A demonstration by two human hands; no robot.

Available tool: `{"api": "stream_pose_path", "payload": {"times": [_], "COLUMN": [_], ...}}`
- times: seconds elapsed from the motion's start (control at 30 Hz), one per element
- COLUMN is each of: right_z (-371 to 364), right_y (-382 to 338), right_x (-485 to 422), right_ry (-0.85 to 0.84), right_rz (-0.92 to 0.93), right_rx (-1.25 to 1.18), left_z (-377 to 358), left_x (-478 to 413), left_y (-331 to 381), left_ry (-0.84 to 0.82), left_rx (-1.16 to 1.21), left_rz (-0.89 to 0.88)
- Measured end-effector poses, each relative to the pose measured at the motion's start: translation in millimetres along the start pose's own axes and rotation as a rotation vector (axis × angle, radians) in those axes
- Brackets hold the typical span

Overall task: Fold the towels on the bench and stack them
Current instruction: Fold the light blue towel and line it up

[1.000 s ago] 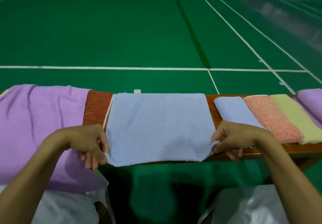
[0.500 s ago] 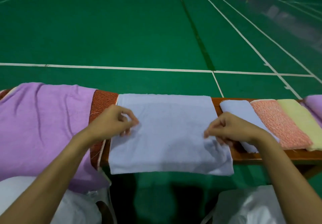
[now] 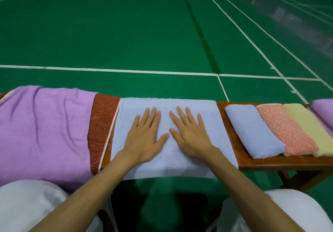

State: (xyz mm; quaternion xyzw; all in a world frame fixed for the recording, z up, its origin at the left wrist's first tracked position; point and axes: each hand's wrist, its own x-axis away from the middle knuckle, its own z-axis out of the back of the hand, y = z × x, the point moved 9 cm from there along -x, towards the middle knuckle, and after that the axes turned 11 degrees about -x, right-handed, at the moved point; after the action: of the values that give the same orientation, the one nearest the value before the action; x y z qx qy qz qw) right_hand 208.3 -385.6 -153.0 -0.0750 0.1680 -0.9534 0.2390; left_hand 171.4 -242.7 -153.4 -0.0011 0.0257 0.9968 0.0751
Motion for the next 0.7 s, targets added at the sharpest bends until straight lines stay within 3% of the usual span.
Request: {"api": "stream_pose_path", "payload": {"times": [0.23, 0.47, 0.6, 0.7], "right_z": [29.9, 33.0, 36.2, 57.4], "right_y": [84.1, 81.2, 80.3, 80.6], "right_x": [20.8, 22.9, 20.9, 23.7], "right_ry": [0.119, 0.129, 0.130, 0.331], "right_rz": [-0.279, -0.275, -0.326, -0.344], "right_rx": [0.037, 0.031, -0.007, -0.220], "left_z": [3.8, 6.4, 14.2, 33.7], "left_x": [14.2, 16.4, 12.5, 8.6], "left_y": [-61.2, -60.3, -62.4, -78.4], "left_ry": [0.015, 0.002, -0.065, 0.060], "left_rx": [-0.005, 0.023, 0.205, 0.375], "left_rz": [0.207, 0.195, 0.129, 0.185]}}
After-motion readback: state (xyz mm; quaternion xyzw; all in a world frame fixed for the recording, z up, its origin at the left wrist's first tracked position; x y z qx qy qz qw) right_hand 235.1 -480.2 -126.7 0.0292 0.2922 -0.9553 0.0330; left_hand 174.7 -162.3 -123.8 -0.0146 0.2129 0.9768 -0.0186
